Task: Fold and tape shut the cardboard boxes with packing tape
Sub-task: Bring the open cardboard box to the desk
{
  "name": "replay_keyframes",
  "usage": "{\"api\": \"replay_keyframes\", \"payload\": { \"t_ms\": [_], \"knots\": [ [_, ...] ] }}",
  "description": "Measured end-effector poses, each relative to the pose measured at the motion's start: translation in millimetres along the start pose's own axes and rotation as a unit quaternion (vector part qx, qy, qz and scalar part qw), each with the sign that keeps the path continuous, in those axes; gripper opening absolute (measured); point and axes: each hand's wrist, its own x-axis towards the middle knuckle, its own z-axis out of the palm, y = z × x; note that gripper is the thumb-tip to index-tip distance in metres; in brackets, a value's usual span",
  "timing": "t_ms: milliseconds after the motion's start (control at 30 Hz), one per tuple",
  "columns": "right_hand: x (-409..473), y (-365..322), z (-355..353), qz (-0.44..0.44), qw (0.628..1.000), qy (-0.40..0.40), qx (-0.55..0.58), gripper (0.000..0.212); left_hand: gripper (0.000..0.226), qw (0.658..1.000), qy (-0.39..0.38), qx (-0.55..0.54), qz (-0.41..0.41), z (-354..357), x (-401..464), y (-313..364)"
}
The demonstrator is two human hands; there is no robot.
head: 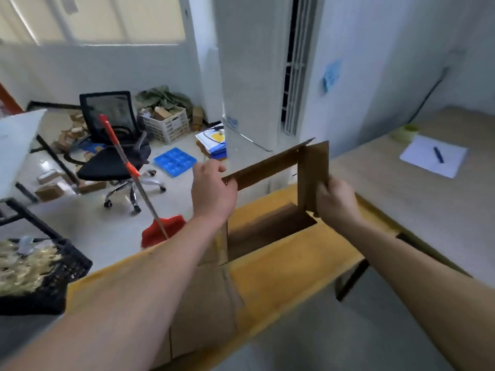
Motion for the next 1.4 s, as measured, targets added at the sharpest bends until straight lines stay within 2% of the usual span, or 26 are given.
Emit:
{"api": "replay_keyframes", "payload": {
  "t_ms": [100, 267, 400, 633, 733, 900, 1000, 1067, 1133, 1233, 1333, 1400],
  "knots": [
    [29.1, 42.1, -74.9, 0.042, 0.997, 0.058, 0.017, 0.025, 0.035, 1.000, -0.008, 0.000, 0.006, 69.1, 3.6, 68.9],
    [64.3, 129.8, -210.8, 0.102, 0.986, 0.125, 0.031, 0.021, 0.047, 0.990, -0.119, 0.007, 0.081, 188.6, -25.7, 188.8],
    [77.1, 198.7, -304.1, 0.140, 0.978, 0.154, 0.023, 0.019, 0.036, 0.969, -0.205, -0.004, 0.140, 267.9, -57.9, 272.9],
    [74.3, 300.4, -419.3, 0.204, 0.958, 0.172, -0.106, 0.017, 0.019, 0.949, -0.283, -0.024, 0.138, 382.2, -80.4, 380.8],
    [71.7, 332.7, -447.0, 0.234, 0.943, 0.163, -0.171, 0.014, 0.017, 0.941, -0.307, -0.023, 0.139, 430.8, -86.0, 411.6],
    [79.6, 378.4, -468.3, 0.289, 0.926, 0.138, -0.201, 0.019, 0.018, 0.916, -0.369, -0.032, 0.155, 508.8, -95.6, 446.8],
    [94.1, 407.0, -474.3, 0.349, 0.910, 0.144, -0.175, 0.024, 0.024, 0.896, -0.405, -0.047, 0.173, 550.9, -101.5, 466.5],
    [108.7, 420.2, -478.6, 0.388, 0.899, 0.140, -0.145, 0.041, 0.030, 0.882, -0.428, -0.048, 0.188, 574.8, -101.4, 478.8],
    [125.2, 429.2, -483.5, 0.412, 0.894, 0.130, -0.122, 0.048, 0.036, 0.867, -0.452, -0.046, 0.206, 596.0, -98.3, 488.8],
    [144.9, 435.2, -489.7, 0.431, 0.891, 0.099, -0.100, 0.044, 0.034, 0.851, -0.474, -0.052, 0.221, 620.0, -91.8, 500.7],
    [154.1, 436.6, -490.7, 0.440, 0.892, 0.049, -0.091, 0.040, 0.020, 0.838, -0.490, -0.072, 0.230, 630.9, -86.4, 509.0],
    [158.1, 437.9, -490.6, 0.447, 0.889, 0.033, -0.092, 0.040, 0.026, 0.816, -0.529, -0.096, 0.211, 634.8, -85.0, 510.1]
  ]
}}
